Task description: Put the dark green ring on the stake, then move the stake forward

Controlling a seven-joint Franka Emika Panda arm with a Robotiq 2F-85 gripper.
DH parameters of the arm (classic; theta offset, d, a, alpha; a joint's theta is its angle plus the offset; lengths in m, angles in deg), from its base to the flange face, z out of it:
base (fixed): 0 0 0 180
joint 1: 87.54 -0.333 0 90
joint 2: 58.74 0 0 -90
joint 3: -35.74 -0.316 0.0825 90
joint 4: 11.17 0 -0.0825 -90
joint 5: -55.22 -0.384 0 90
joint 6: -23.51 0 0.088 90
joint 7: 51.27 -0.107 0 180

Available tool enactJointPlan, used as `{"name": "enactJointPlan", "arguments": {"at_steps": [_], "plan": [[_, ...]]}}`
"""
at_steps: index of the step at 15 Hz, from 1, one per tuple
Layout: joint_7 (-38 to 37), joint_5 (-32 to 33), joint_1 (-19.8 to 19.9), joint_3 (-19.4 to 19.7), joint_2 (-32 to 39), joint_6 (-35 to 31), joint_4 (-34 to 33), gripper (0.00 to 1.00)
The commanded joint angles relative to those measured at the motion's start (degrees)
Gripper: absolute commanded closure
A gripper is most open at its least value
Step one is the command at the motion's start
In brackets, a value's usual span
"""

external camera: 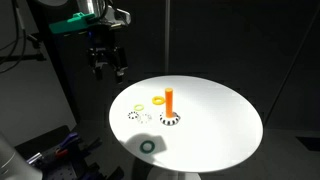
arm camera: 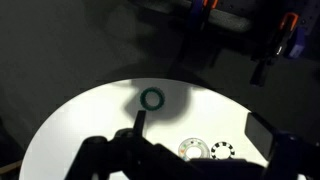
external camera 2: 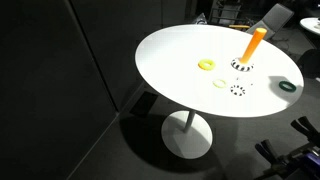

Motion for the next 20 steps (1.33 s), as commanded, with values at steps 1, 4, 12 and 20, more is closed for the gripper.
{"name": "enactJointPlan", "arguments": {"at_steps": [1,4,12,20], "plan": [[-0.2,0.2,-0.5,0.4,0.0,0.2,-0.1,0.0],[-0.2,0.2,-0.5,0.4,0.0,0.2,-0.1,0.0],[-1.9,-1.2,-0.7,0.4,5.5,-4.2,-2.0,0.0],[0.1,-5.2,-0.2,2.5,12.2,-14.5,-2.0,0.0]]}}
